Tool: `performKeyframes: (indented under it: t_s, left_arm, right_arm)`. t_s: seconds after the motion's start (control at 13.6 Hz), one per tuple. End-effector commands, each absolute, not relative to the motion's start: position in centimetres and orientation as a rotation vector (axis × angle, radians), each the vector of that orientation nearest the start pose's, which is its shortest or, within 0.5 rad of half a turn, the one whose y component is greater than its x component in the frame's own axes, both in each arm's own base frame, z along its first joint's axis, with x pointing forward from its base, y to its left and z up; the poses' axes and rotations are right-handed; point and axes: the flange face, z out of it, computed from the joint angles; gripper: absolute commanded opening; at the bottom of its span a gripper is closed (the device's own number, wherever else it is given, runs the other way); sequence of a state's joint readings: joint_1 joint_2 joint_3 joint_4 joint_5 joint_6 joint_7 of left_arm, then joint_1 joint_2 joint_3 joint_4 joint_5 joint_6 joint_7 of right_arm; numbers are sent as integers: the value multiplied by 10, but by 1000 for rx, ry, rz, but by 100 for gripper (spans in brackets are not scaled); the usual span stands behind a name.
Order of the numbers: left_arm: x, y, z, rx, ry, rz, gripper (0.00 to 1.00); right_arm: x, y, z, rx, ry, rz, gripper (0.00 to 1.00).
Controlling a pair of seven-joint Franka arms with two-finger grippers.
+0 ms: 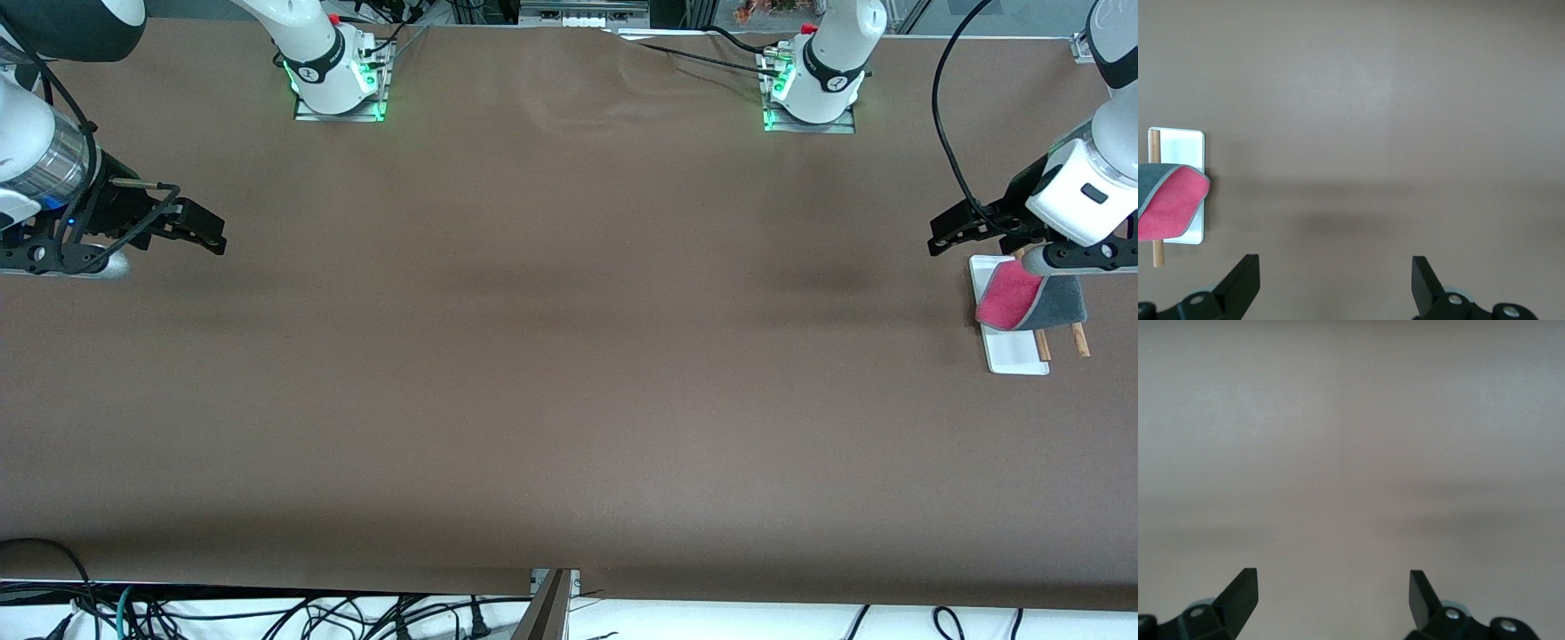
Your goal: Pass towel and hang on rack
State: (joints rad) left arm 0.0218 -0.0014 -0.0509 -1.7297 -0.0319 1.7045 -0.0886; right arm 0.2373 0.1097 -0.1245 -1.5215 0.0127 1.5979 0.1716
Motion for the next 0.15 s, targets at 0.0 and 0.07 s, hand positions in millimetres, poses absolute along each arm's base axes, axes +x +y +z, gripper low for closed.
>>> performKeyframes:
  t_s: [0.0, 0.07]
  left_arm:
    - [554, -12, 564, -3172, -118, 15, 100]
    - [554, -11, 565, -3168, -117, 12, 100]
  right_arm:
    - [587, 69, 593, -3150, 96, 38, 100]
    - [587, 69, 593, -3150, 94, 38, 100]
